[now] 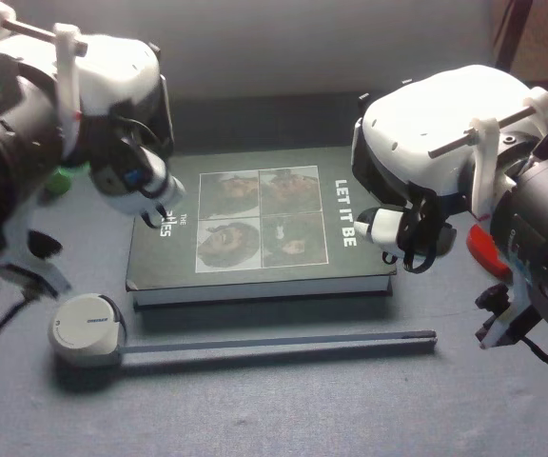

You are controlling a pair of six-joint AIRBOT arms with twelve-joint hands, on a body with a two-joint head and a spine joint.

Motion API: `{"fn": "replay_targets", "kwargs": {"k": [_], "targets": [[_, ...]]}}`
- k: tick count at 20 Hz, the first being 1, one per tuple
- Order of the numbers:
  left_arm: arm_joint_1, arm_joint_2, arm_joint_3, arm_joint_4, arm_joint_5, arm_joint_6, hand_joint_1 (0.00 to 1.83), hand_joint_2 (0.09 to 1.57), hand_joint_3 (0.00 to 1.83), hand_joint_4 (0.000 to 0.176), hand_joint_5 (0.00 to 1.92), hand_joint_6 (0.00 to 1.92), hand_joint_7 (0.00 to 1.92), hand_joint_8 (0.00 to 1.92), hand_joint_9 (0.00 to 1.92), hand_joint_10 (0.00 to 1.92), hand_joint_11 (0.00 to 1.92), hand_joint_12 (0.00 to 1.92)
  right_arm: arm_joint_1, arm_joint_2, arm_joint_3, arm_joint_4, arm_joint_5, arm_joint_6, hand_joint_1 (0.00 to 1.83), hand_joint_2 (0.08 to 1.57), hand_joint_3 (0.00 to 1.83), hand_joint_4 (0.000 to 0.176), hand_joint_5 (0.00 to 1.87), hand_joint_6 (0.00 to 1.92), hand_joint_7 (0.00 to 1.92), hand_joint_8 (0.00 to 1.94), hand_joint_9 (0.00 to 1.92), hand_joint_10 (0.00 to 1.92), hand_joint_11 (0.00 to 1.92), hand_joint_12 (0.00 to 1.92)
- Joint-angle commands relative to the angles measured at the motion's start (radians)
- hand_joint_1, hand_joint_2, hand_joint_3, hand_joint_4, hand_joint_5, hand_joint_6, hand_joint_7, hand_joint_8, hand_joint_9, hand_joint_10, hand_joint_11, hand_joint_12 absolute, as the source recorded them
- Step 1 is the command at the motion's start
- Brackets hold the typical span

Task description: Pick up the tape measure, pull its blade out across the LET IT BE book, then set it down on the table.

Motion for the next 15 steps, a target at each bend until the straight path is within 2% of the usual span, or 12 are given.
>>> {"fn": "replay_targets", "kwargs": {"k": [1,6,15], "targets": [[-0.025,-0.011,-0.013,0.072,-0.07,0.014,0.94,1.15,0.0,0.176,1.29,1.92,1.37,1.92,1.44,1.92,1.5,1.92,0.014,0.003,-0.003,-0.088,-0.036,0.002,0.98,1.26,0.0,0.176,1.19,1.92,1.39,1.94,1.62,1.92,1.76,1.92],[-0.026,-0.016,-0.081,0.042,-0.172,0.015,0.97,1.14,0.0,0.176,1.23,1.92,1.37,1.92,1.44,1.92,1.48,1.92,0.013,0.003,-0.003,-0.089,-0.023,0.001,1.0,1.26,0.0,0.176,1.18,1.92,1.39,1.94,1.61,1.92,1.74,1.92],[-0.035,-0.012,-0.084,0.043,-0.17,-0.004,0.98,1.14,0.0,0.176,1.25,1.92,1.37,1.92,1.43,1.92,1.47,1.92,0.008,0.004,-0.003,-0.089,-0.001,-0.01,1.0,1.26,0.0,0.176,1.18,1.92,1.36,1.94,1.58,1.92,1.71,1.92]]}}
